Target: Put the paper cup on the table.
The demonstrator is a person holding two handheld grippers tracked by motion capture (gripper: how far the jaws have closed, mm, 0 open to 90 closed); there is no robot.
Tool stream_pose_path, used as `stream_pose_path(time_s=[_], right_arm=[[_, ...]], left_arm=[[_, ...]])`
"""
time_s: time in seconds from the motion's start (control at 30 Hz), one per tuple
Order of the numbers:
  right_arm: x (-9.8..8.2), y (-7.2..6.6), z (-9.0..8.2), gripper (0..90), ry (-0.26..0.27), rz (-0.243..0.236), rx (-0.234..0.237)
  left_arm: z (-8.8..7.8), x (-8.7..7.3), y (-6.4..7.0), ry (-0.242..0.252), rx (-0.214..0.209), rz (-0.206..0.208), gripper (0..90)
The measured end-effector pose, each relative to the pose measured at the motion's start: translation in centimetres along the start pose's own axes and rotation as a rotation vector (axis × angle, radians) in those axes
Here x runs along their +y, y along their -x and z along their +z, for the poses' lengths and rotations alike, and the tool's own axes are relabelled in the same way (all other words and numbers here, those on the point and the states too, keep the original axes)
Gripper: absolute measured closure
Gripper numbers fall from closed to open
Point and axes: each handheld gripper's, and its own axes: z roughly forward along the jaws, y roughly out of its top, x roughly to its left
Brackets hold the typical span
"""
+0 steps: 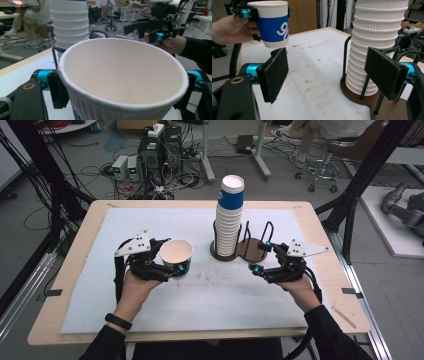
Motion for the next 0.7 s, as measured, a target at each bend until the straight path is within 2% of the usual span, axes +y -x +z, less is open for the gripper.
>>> stream_pose_path(time_s=[0.23,0.43,0.7], right_arm=[[0.0,0.1,-0.1,19.7,0.0,-0.003,-0.01],[-0.1,0.1,-0.3,19.7,-0.002,0.005,-0.019],[-0.2,0.2,-0.4,19.7,-0.001,0.006,-0.029]], left_arm=[[-0.9,-0.1,-1.0,0.005,0.067,-0.005,21.1],[-1.4,-0.4,-2.0,0.002,0.141,-0.007,21.0],[-2.1,-1.4,-3.6,0.023,0.253,-0.048,20.9]])
